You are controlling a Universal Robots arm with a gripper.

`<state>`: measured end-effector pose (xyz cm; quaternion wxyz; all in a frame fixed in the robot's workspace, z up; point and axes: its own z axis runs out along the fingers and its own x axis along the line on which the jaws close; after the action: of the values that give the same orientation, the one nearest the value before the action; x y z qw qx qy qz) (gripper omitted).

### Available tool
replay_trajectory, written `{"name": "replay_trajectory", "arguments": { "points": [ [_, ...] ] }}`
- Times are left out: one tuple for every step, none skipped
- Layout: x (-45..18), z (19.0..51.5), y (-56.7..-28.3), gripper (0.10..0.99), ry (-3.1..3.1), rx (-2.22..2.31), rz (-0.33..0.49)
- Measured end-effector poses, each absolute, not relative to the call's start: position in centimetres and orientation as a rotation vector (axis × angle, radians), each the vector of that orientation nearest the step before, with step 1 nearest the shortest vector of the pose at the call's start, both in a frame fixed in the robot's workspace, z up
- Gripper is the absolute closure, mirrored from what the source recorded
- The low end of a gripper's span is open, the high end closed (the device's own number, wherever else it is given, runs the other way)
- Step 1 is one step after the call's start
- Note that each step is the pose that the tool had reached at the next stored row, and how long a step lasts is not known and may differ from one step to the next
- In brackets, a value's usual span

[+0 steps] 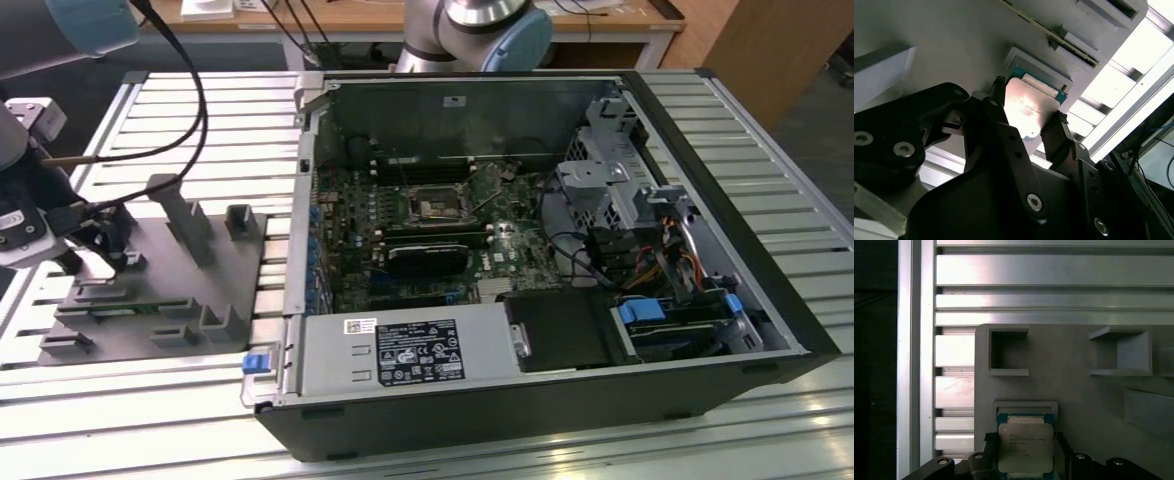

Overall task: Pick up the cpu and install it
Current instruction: 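Pick up the cpu and move it towards the insertion slot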

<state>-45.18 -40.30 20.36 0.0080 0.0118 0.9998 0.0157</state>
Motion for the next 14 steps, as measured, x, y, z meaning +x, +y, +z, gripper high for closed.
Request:
{"name": "replay_trajectory", "arguments": {
  "points": [
    [-45.17, 20.42, -40.3, 0.549, 3.125, 0.037, 0.049],
    [-45.18, 20.48, -40.3, 0.549, 3.125, 0.037, 0.049],
    [-45.18, 20.53, -40.3, 0.549, 3.125, 0.037, 0.049],
    [-45.17, 20.57, -40.3, 0.549, 3.125, 0.037, 0.05],
    [-45.17, 20.6, -40.3, 0.549, 3.125, 0.037, 0.05],
    [-45.18, 20.63, -40.3, 0.549, 3.125, 0.037, 0.05],
    [-45.18, 20.66, -40.3, 0.549, 3.125, 0.037, 0.05],
    [-45.17, 20.7, -40.3, 0.549, 3.125, 0.037, 0.05],
    [-45.18, 20.74, -40.3, 0.549, 3.125, 0.037, 0.05],
    [-45.18, 20.77, -40.3, 0.549, 3.125, 0.037, 0.05],
    [-45.18, 20.8, -40.3, 0.549, 3.125, 0.037, 0.05],
    [-45.17, 20.83, -40.3, 0.549, 3.125, 0.037, 0.05],
    [-45.18, 20.87, -40.3, 0.549, 3.125, 0.037, 0.05],
    [-45.18, 20.9, -40.3, 0.549, 3.125, 0.037, 0.05]
  ]
}}
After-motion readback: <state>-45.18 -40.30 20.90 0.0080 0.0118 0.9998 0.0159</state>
